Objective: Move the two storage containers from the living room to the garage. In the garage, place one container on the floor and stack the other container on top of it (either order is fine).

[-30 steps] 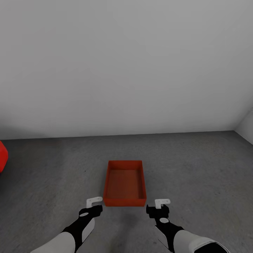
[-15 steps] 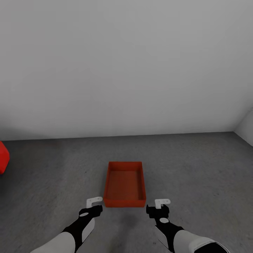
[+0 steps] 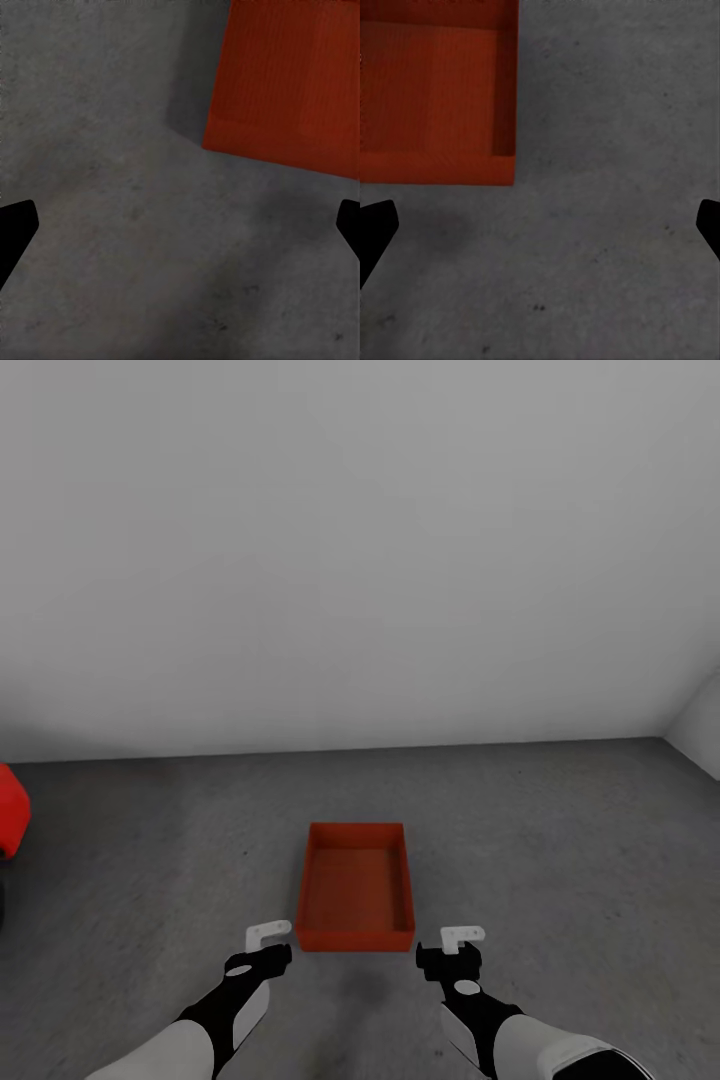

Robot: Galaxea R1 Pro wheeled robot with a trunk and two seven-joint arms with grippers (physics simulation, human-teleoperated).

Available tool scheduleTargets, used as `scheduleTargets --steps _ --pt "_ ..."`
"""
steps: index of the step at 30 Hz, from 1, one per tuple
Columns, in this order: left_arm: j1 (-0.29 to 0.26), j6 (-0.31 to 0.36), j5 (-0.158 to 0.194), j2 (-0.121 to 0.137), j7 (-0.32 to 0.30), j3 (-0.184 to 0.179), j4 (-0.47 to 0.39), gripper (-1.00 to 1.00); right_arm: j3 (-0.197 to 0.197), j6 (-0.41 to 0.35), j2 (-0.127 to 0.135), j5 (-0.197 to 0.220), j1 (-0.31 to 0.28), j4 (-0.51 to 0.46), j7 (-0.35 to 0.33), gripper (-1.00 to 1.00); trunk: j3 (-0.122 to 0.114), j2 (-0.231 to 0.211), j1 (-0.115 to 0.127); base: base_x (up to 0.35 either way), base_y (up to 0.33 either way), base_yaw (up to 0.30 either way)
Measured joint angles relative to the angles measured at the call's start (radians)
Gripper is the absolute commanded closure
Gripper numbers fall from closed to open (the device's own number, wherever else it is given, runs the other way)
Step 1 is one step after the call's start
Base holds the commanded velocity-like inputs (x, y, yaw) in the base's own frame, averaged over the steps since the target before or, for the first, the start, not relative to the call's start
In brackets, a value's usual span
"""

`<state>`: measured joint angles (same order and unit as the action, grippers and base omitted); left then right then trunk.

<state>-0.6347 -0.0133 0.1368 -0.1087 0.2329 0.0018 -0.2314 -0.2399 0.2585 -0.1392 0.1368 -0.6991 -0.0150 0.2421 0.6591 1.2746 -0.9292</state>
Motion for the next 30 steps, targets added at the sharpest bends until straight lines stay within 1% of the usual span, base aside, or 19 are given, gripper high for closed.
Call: scheduleTargets --steps 22,30 --pt "0.000 -0.001 -0.001 -0.001 0.001 0.000 -0.001 -1.00 0.000 0.000 0.000 0.000 0.000 0.000 0.000 -1.00 -0.069 -0.154 0.084 0.000 0.000 0.000" --pt "0.000 -0.002 -0.002 -0.002 0.000 0.000 -0.004 -1.00 0.000 -0.001 0.001 -0.001 0.000 0.000 0.001 -1.00 -0.069 -0.154 0.084 0.000 0.000 0.000"
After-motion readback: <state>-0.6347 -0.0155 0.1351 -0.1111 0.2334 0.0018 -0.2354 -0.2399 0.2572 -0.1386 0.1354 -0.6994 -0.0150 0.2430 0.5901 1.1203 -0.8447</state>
